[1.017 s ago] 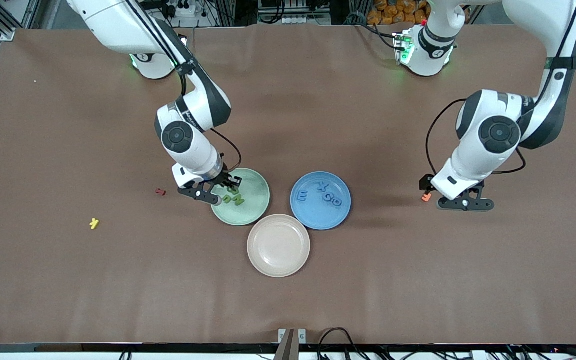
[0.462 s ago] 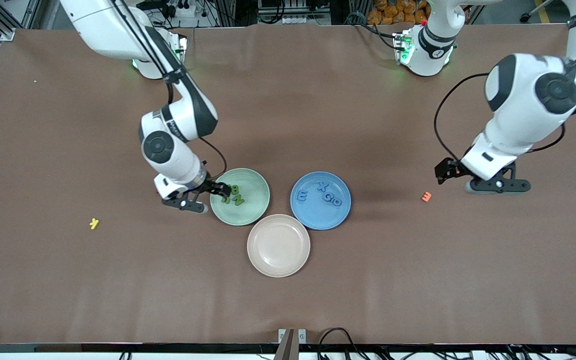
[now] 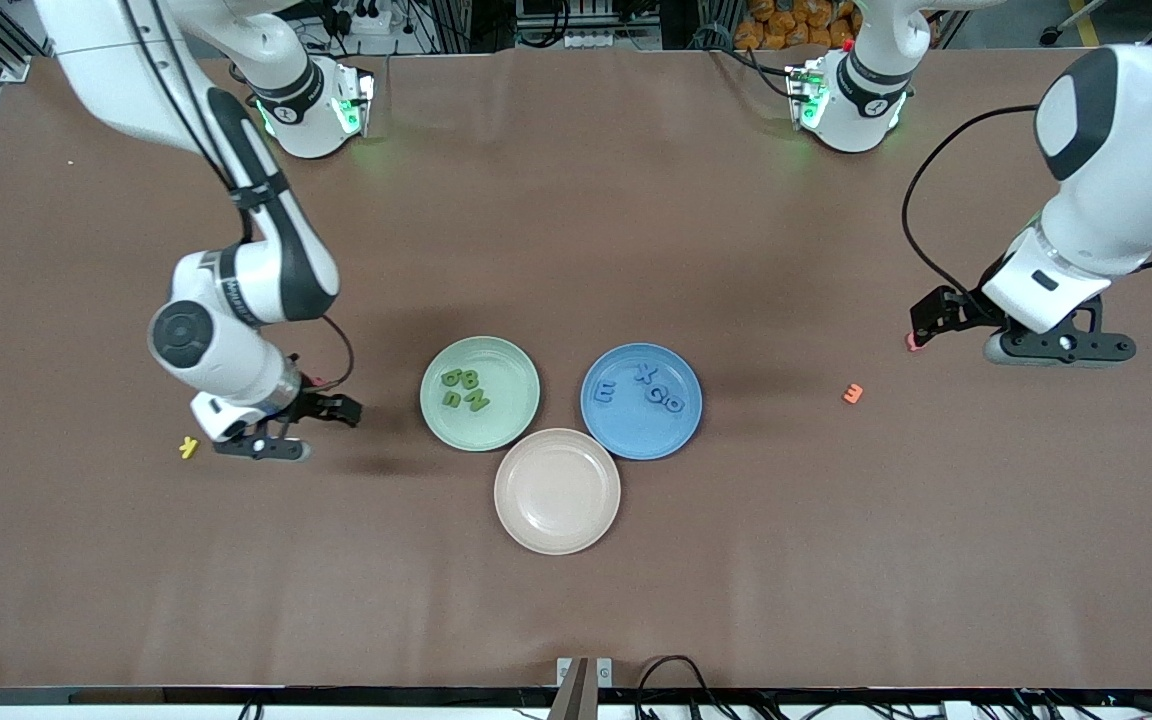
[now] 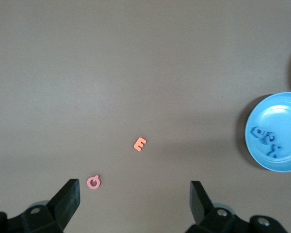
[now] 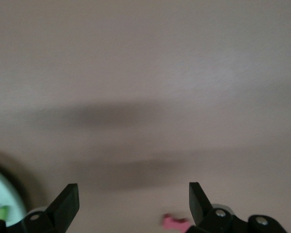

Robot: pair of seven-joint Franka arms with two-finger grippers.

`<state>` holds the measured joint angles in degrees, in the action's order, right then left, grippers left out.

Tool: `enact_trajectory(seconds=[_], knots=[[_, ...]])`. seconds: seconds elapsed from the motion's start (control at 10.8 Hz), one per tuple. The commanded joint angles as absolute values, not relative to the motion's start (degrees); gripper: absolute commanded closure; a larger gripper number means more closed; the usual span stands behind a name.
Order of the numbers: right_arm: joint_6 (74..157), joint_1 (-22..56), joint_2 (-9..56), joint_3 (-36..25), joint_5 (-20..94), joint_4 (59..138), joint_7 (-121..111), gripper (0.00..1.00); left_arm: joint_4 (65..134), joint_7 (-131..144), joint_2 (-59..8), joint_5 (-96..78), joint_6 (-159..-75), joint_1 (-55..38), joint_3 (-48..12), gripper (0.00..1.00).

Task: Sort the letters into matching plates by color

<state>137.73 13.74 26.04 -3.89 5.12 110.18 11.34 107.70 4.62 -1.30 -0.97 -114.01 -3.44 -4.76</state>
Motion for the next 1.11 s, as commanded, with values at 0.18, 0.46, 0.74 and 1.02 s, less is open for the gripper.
enact_trajectory(seconds=[0.18, 0.46, 0.74, 1.02], knots=[[126.3, 5.3, 25.0, -3.3, -3.1, 103.5, 3.8, 0.00, 100.4, 3.5, 1.3, -3.4, -105.7, -4.0, -3.3, 0.00], [117.4, 3.2, 22.9, -3.3, -4.2, 97.8, 1.5, 0.00, 97.8, 3.4, 3.2, -4.0, -100.1, -4.0, 0.7, 0.00], [109.8, 2.4, 18.8, -3.3, -4.3, 95.2, 1.5, 0.00, 93.9, 3.6, 3.2, -3.2, -96.0, -4.0, 0.6, 0.00], [99.6, 2.4, 14.4, -4.0, -4.3, 90.5, 1.6, 0.00, 93.3, 3.3, 2.9, -2.9, -96.1, -3.3, 0.4, 0.00]])
